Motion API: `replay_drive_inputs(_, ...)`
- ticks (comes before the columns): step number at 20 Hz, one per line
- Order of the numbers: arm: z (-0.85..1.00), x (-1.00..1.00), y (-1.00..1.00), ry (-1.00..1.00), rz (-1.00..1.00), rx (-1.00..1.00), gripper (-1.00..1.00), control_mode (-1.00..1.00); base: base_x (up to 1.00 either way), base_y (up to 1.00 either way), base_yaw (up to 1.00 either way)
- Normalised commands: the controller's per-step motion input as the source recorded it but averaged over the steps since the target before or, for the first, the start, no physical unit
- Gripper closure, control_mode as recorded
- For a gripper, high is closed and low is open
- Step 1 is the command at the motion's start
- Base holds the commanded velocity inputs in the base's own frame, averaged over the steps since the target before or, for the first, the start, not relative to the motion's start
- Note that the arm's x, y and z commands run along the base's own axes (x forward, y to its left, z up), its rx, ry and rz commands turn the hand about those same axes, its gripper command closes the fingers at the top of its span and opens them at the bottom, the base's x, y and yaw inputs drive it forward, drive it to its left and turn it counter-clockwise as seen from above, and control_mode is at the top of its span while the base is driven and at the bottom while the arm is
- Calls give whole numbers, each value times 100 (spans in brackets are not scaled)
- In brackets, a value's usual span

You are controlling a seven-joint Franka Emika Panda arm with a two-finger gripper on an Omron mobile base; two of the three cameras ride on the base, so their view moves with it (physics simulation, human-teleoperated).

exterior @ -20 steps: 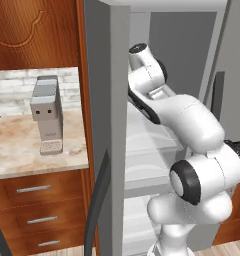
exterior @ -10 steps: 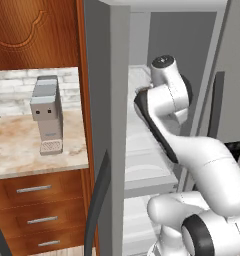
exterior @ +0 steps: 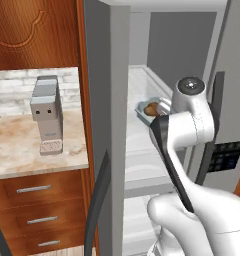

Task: Place the tupperware containing the shrimp and potato meal in the microwave. Close the microwave door and press the start button to reheat the meal.

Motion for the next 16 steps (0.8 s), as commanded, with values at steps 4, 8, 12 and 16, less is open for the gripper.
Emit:
replay_drive_inputs(4, 0, -9, 0, 0, 0, 0, 100, -100, 0, 0, 0)
replay_drive_inputs(8, 0, 0, 0, 0, 0, 0, 100, -100, 0, 0, 0)
replay_drive_inputs(12, 0, 0, 0, 0, 0, 0, 100, 100, -5, -5, 0)
replay_drive_inputs(16, 0, 0, 0, 0, 0, 0, 100, 100, -61, -17, -6)
